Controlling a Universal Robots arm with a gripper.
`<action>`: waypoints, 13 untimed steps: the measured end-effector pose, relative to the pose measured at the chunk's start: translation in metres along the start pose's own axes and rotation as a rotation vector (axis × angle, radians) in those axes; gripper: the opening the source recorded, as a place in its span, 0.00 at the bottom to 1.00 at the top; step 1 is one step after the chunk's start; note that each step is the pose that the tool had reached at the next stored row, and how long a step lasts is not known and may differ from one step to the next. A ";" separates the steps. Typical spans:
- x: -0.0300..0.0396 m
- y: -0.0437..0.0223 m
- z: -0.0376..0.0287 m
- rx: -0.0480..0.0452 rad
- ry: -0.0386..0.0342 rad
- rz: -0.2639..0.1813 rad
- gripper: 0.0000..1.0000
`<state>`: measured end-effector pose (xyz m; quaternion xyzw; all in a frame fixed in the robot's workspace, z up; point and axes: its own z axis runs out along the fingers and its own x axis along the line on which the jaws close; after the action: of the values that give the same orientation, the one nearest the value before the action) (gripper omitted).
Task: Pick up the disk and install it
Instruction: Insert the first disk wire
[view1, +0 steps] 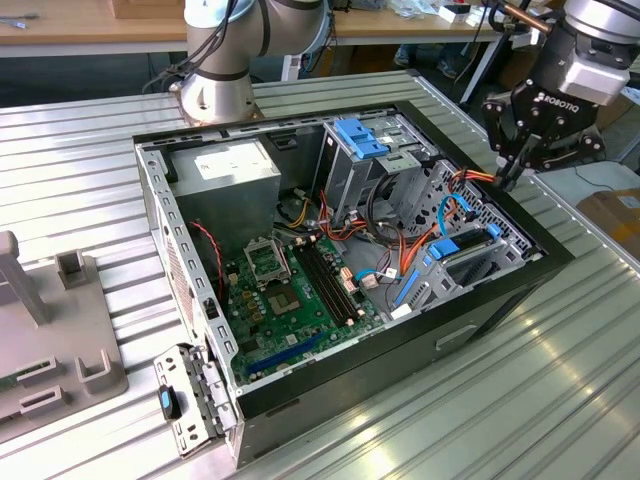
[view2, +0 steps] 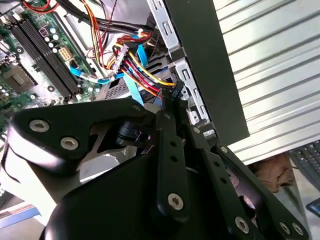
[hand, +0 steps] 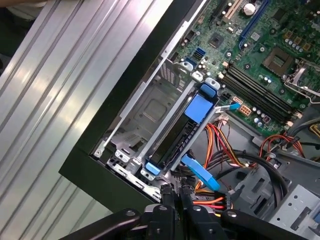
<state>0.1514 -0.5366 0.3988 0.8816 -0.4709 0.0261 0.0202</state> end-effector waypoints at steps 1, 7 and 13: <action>0.0000 0.0000 0.0000 -0.0011 -0.0003 0.013 0.16; 0.0000 0.0000 0.0000 -0.0017 -0.0004 0.021 0.16; 0.0000 -0.0001 0.0004 -0.0083 -0.0016 0.122 0.16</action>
<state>0.1515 -0.5366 0.3984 0.8511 -0.5239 0.0246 0.0218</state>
